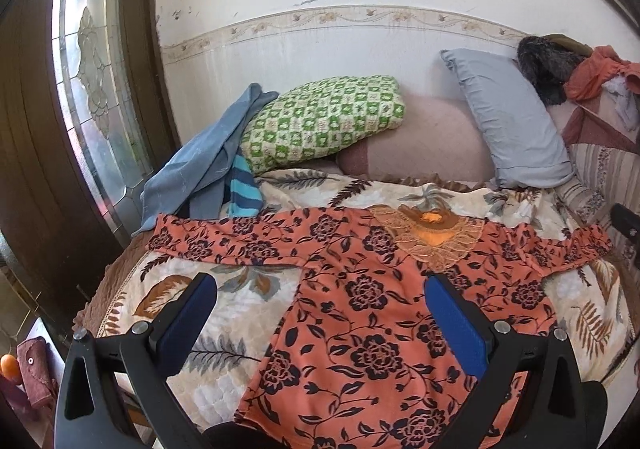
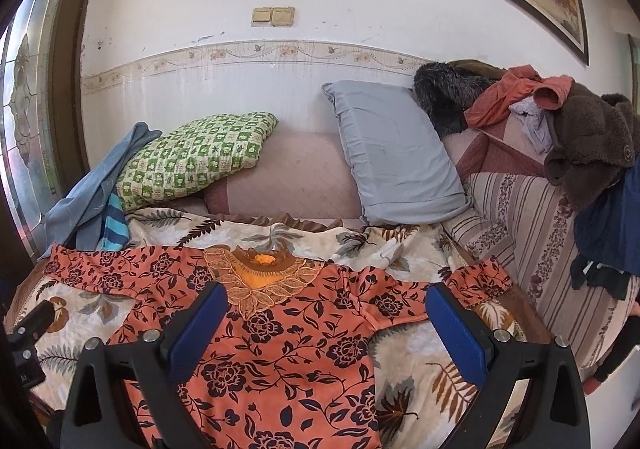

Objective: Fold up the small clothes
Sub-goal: 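Move the right tool to the dress sleeve end and lower onto it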

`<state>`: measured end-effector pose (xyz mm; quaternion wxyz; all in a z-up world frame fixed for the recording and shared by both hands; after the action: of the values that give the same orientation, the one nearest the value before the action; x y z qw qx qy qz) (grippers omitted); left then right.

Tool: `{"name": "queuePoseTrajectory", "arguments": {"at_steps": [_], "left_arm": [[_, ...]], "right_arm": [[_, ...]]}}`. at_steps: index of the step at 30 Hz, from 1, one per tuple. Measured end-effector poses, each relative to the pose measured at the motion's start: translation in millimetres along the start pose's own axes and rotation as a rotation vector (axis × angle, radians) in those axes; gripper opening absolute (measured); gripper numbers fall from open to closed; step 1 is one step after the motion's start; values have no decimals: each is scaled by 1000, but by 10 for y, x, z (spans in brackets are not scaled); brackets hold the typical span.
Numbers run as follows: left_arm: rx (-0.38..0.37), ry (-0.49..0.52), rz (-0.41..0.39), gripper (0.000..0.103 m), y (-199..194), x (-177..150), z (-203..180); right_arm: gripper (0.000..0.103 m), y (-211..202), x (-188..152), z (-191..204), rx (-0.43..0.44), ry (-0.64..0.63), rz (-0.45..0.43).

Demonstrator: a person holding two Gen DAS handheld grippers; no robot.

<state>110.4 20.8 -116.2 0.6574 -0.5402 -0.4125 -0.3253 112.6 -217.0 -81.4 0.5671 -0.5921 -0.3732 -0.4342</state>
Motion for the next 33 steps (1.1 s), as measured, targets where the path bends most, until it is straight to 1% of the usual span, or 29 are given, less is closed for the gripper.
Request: {"name": "queuePoseTrajectory", "arguments": {"at_steps": [4,6,8,9,11,13,16,19,24,29,33], "left_arm": [[131,-42,42,103,281,-180,465],[183,-50,56,103,408,-271,639],[215,-41,78,103,532,-363,716],[218,-37,91,103,595,-405,715],[211,-25,110,103,709,-470,652],[188,-6,125,103,813,-501,505],[142,29,143,103,977,-525,214],[98,68,149,103,1106,-510,-92],[44,109,146,103,1275,-426,-510],[5,139,139,103,1416,-349,-859],[-19,163,142,103,1512,-342,-1104]], "right_arm": [[101,247,-226,-371,21,115,67],[100,390,-370,-549,50,189,106],[100,560,-524,-733,71,269,140],[100,655,-607,-828,69,302,156],[100,861,-791,-991,54,345,192],[100,1083,-979,-1127,16,356,228],[100,1401,-1232,-1271,-45,334,298],[100,1630,-1366,-1351,-94,302,333],[100,1814,-1372,-1354,-125,249,334],[100,1940,-1287,-1380,-157,194,308],[100,2024,-1213,-1435,-169,177,289]]}}
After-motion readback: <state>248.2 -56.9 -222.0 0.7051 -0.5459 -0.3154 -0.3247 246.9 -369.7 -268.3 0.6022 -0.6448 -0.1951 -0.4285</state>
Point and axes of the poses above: each gripper's, at about its wrist camera, not at the fingertips, and y roughly the way its jaws point, z to its left, x to its top, the point moved 9 cm from there along y, roughly the way its jaws point, and after that the axes turned 9 degrees about -z, right-handed, at the moved point
